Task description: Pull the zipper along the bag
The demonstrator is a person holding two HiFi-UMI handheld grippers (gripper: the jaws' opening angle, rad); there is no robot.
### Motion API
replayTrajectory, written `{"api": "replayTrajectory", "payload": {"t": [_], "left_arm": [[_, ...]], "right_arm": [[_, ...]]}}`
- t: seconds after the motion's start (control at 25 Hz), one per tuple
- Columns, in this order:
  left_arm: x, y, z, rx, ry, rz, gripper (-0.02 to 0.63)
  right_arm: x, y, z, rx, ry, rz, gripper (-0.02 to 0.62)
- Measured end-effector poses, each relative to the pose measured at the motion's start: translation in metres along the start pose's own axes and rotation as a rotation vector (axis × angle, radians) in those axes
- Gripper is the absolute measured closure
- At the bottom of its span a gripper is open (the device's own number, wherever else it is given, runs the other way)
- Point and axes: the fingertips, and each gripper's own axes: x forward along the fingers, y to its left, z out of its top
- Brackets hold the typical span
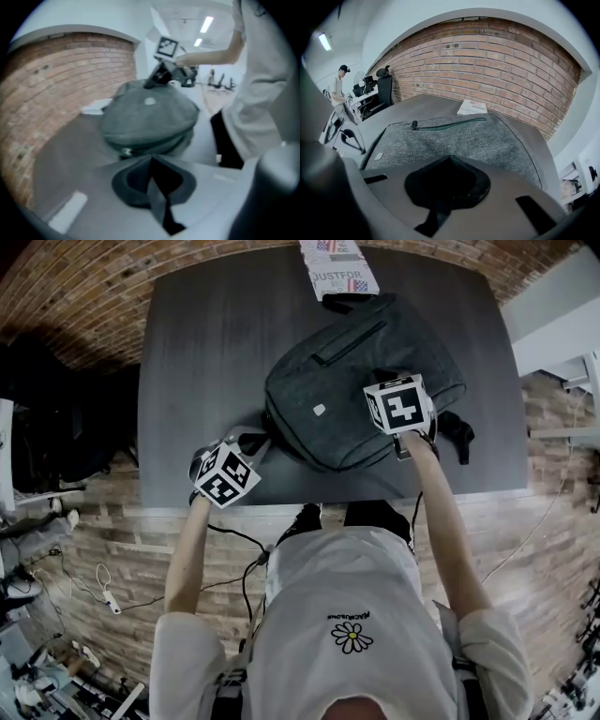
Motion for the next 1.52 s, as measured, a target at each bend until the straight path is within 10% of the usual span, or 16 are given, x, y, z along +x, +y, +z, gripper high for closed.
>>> {"api": "replayTrajectory", "payload": {"t": [0.08,0.16,0.4,0.52,1.0,1.2,1.52], "left_arm": [[0.010,-0.059,0.003,0.052,0.038,-0.151,0.609],[0.023,-0.096,0.000,0.064,0.100,-0.125,0.608],[-0.005,-0.004,-0.010,-0.406,0.006,0.491,0.606],[-0.012,0.042,-0.012,-0.481,0.000,0.604,0.510],[0.021,0.051,-0.007,-0.282,0.194,0.443,0.491],[0.020,0.051,-0.010,-0.367,0.138,0.418,0.532],[0.021,0.061,-0.020,-0.270,0.177,0.459,0.586]], "right_arm": [[0.000,0.001,-0.001,0.003,-0.008,0.006,0.595],[0.001,0.004,0.000,-0.004,-0.018,0.008,0.594],[0.002,0.006,0.006,-0.034,-0.027,0.051,0.594],[0.003,0.008,0.003,-0.040,-0.023,0.054,0.594],[0.002,0.011,0.006,-0.068,-0.038,0.036,0.594],[0.001,0.011,0.006,-0.068,-0.040,0.033,0.594],[0.002,0.010,0.004,-0.075,-0.047,0.033,0.595]]}}
